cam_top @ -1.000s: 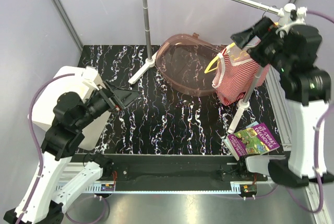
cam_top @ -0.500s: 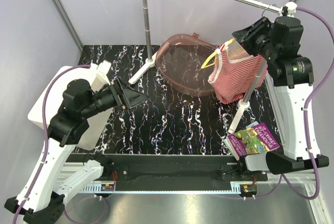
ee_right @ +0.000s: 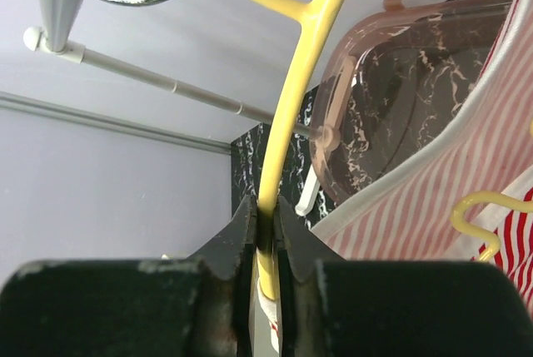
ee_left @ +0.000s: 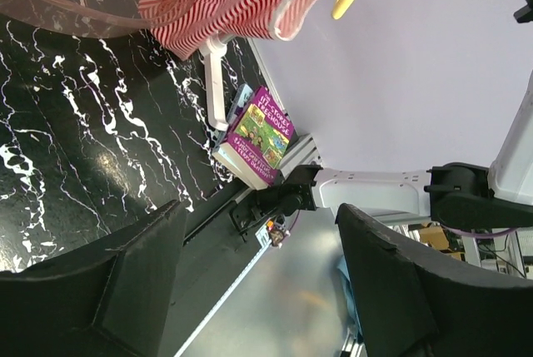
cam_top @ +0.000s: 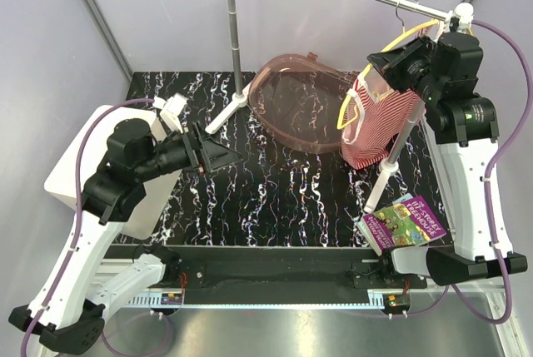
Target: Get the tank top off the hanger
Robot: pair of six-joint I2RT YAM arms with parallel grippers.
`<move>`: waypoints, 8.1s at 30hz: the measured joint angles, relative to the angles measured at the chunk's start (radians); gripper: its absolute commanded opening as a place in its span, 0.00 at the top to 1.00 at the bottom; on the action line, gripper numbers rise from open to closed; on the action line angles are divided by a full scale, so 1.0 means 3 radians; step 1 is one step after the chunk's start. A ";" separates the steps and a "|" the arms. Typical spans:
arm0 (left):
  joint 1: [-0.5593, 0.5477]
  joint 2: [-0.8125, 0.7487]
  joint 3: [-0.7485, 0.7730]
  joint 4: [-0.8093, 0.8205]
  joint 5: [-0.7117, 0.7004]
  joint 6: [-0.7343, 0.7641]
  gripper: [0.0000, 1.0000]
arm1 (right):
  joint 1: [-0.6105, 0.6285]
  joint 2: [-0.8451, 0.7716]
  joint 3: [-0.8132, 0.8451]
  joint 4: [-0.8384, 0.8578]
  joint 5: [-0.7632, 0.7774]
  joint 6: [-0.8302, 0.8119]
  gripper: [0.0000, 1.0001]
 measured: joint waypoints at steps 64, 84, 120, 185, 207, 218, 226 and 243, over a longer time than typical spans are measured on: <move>-0.1811 0.1867 0.1890 0.0533 -0.1840 0.0931 0.78 | 0.0214 -0.1823 -0.1756 0.1446 -0.4068 0.1397 1.00; -0.1216 0.2302 0.2224 0.0259 -0.1715 0.0381 1.00 | 0.0342 -0.1965 -0.1893 0.1476 -0.3988 0.1451 1.00; -0.0801 0.2575 0.2113 -0.0253 -0.1199 0.0247 1.00 | 0.0662 -0.1795 -0.1556 0.1445 -0.3637 0.1040 1.00; -0.1546 0.2118 0.1434 0.0197 -0.1050 0.1250 1.00 | 0.0710 -0.0643 -0.1213 0.0210 -0.1090 0.0291 1.00; -0.0926 0.1236 0.2050 -0.0253 -0.0879 0.1101 1.00 | 0.0713 -0.0547 -0.1282 0.0389 0.0107 0.0727 1.00; -0.0900 0.1101 0.1625 -0.0121 -0.0436 0.0907 1.00 | 0.0715 -0.0167 -0.0863 0.0370 0.0128 0.1050 1.00; -0.0874 0.1166 0.1486 -0.0100 -0.0228 0.0858 1.00 | 0.0715 0.0060 -0.0772 0.0507 -0.0042 0.1432 1.00; -0.0006 0.1413 0.2012 -0.0764 -0.0412 0.0760 0.35 | 0.0715 -0.0406 -0.1058 0.0680 -0.0497 0.1526 1.00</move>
